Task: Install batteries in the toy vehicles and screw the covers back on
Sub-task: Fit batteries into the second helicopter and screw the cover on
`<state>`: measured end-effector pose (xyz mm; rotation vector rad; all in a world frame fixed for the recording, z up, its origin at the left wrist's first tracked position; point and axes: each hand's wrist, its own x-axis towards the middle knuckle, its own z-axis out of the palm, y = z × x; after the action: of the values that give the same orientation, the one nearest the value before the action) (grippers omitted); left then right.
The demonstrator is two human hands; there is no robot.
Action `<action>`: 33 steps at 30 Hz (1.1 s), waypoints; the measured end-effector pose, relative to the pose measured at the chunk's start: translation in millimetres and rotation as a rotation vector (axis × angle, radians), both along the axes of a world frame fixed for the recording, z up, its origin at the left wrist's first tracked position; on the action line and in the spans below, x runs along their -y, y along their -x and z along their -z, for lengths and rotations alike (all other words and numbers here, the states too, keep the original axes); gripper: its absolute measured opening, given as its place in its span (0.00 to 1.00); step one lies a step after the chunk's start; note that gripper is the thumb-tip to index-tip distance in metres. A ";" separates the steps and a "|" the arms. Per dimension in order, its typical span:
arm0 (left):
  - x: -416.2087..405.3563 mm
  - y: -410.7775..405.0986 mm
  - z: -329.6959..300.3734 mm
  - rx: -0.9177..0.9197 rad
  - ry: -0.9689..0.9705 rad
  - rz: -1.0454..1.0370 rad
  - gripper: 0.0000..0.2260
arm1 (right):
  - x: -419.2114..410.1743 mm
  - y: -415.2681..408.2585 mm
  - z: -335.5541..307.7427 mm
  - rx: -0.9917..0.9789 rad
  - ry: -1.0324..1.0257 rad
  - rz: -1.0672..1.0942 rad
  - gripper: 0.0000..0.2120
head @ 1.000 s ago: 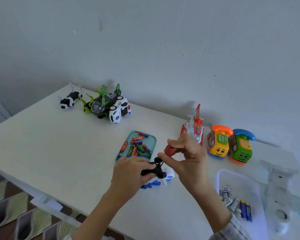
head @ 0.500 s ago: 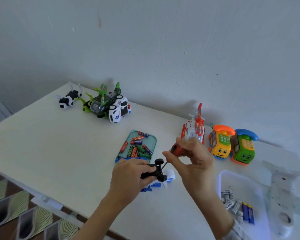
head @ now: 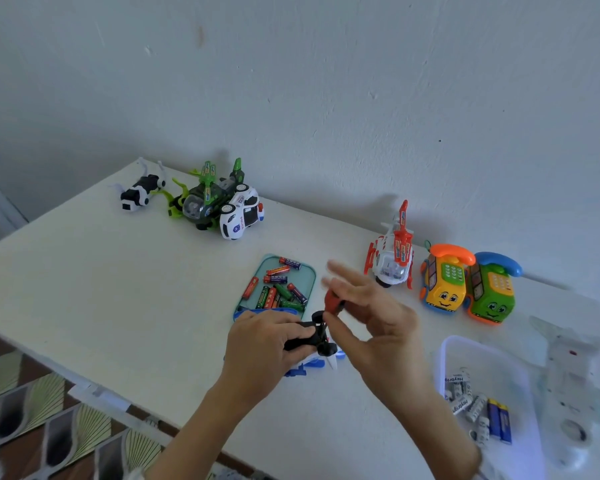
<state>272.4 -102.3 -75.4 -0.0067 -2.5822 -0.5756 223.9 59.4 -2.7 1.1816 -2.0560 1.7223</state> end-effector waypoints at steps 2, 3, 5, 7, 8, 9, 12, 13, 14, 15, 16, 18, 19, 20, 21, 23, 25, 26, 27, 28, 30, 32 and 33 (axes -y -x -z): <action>0.0 0.0 0.6 -0.004 -0.005 0.002 0.12 | 3.7 -0.1 2.9 -0.022 0.023 0.071 0.16; -0.6 -0.3 -0.2 -0.011 0.002 0.000 0.12 | 6.0 1.6 4.3 -0.052 0.040 0.114 0.15; -2.6 -0.9 -2.0 -0.027 0.024 -0.007 0.14 | 8.4 4.0 6.7 -0.079 0.064 0.180 0.14; -3.0 -1.2 -2.9 -0.034 0.023 -0.007 0.14 | 8.4 4.3 5.4 -0.074 0.060 0.178 0.14; -2.4 -1.0 -2.9 -0.029 0.019 -0.008 0.13 | 7.7 3.7 3.9 -0.045 0.049 0.145 0.15; -2.1 -0.6 -2.8 -0.025 0.021 -0.010 0.13 | 6.0 2.7 1.7 0.005 0.039 0.097 0.16; -1.5 0.5 -1.7 -0.024 0.018 -0.010 0.14 | 3.5 1.4 -1.6 0.089 0.031 0.054 0.19; -1.3 0.8 -1.5 -0.029 0.015 -0.008 0.14 | 4.3 1.4 -0.7 0.050 0.031 0.093 0.18; -1.1 0.9 -1.4 -0.032 0.013 -0.007 0.14 | 5.4 1.2 0.7 0.001 0.035 0.136 0.17; -1.0 1.0 -1.9 -0.032 0.010 -0.004 0.13 | 6.4 1.2 1.5 -0.028 0.052 0.173 0.17; -0.9 0.7 -2.0 -0.030 0.007 -0.003 0.13 | 6.7 1.6 2.3 -0.031 0.070 0.195 0.17; -0.1 0.6 -1.9 -0.038 0.007 -0.001 0.14 | 5.5 3.8 0.2 0.009 0.086 0.186 0.18; 0.0 0.5 -2.1 -0.039 0.006 0.002 0.14 | 3.9 4.4 -1.8 0.052 0.081 0.156 0.20; 0.4 0.5 -2.1 -0.037 0.005 0.006 0.14 | 2.1 4.5 -3.4 0.104 0.070 0.113 0.23; 0.8 0.6 -1.7 -0.036 0.003 0.007 0.14 | 0.5 4.0 -5.2 0.151 0.056 0.071 0.24; 1.5 1.4 -1.2 -0.032 0.007 0.001 0.14 | -0.4 3.3 -5.7 0.180 0.045 0.045 0.23; 1.4 2.0 -0.1 -0.035 0.003 -0.002 0.13 | 1.4 1.5 -3.2 0.105 0.044 0.102 0.20; 1.4 2.6 -0.2 -0.040 -0.001 -0.001 0.12 | 3.1 1.1 -2.0 0.059 0.046 0.142 0.20; 1.4 2.5 -0.2 -0.043 -0.005 -0.001 0.12 | 4.3 1.0 -0.7 0.031 0.051 0.176 0.20; 1.4 2.9 -0.7 -0.043 -0.008 -0.003 0.11 | 5.5 1.8 -0.3 0.018 0.054 0.197 0.20; 1.2 2.8 -1.2 -0.039 -0.010 -0.005 0.12 | 6.8 3.6 -2.5 0.026 0.042 0.201 0.20; 1.1 2.5 -2.2 -0.042 0.002 -0.004 0.13 | 6.2 4.6 -6.6 0.092 0.022 0.132 0.21; 0.9 2.4 -2.2 -0.046 0.011 -0.005 0.13 | 6.4 3.8 -8.0 0.132 0.009 0.089 0.21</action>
<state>270.1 -103.2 -73.2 -0.0173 -2.5402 -0.5525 220.1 53.0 5.3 0.9816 -2.1376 1.8096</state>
